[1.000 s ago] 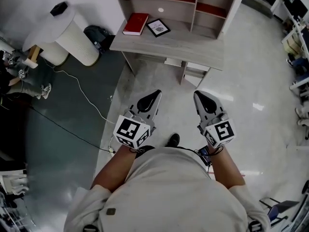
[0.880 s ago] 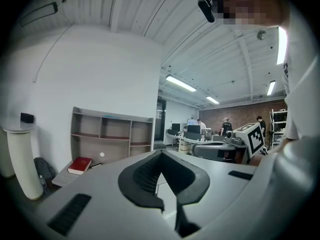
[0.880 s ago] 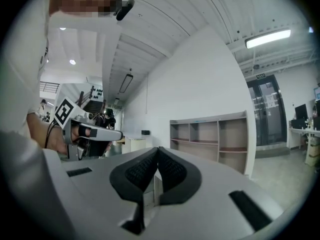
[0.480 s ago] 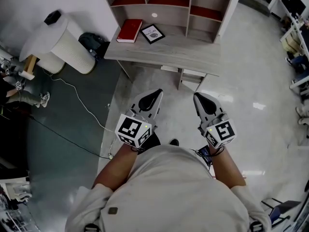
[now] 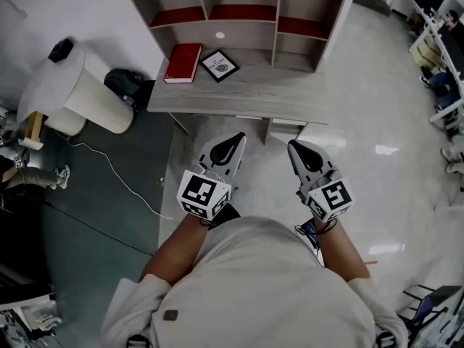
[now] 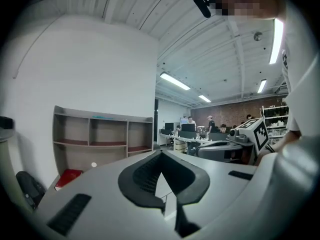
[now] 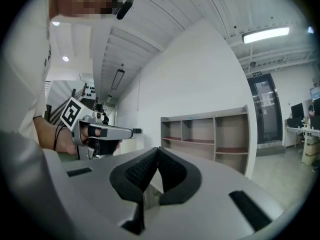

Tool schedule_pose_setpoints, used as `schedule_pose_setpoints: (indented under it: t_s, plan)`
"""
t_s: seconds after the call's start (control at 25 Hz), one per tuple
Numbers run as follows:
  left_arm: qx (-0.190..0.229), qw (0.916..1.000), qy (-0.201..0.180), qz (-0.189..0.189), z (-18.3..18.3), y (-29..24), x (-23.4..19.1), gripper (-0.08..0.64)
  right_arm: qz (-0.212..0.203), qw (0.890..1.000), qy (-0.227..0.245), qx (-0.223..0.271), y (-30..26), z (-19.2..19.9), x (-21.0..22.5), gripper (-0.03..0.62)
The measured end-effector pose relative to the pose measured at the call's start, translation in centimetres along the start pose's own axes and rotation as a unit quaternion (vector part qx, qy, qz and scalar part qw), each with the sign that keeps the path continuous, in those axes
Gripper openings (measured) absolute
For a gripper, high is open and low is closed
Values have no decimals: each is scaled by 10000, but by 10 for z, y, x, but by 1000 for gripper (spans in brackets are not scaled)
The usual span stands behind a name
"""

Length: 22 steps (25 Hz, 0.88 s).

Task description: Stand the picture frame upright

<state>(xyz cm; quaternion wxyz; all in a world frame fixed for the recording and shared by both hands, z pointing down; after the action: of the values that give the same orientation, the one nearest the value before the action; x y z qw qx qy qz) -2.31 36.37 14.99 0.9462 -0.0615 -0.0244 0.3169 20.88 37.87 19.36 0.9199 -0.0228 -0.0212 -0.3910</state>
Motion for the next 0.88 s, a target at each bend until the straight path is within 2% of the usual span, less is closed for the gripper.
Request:
schedule_pose_setpoints:
  t_s: [0.2, 0.36, 0.52, 0.64, 0.88]
  plan:
    - [-30, 9997, 58, 228, -3, -15, -60, 16, 195, 9998, -49, -35, -51, -6, 1, 15]
    - [77, 9991, 173, 379, -7, -20, -111, 17, 321, 9991, -273, 13, -94, -12, -2, 15]
    - [136, 9984, 132, 538, -13, -18, -164, 17, 459, 9985, -300, 10, -142, -17, -11, 15]
    - [119, 9980, 150, 608, -13, -14, -202, 17, 479, 9980, -412, 19, -175, -21, -18, 15]
    - [67, 9976, 275, 629, -5, -5, -275, 17, 586, 9977, -346, -56, -237, -26, -28, 15]
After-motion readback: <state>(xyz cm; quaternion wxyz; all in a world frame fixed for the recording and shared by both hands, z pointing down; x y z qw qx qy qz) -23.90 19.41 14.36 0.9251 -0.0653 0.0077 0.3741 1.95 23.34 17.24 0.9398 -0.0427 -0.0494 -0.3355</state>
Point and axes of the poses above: the fingertips, and each gripper's own axes: y backward along the fingers, x to its right, z out of its underside, the point moved 9 cm from there along y, backward along the fingers, and after that the axes turned 4 degrees about -z, right-handed, at the moved point
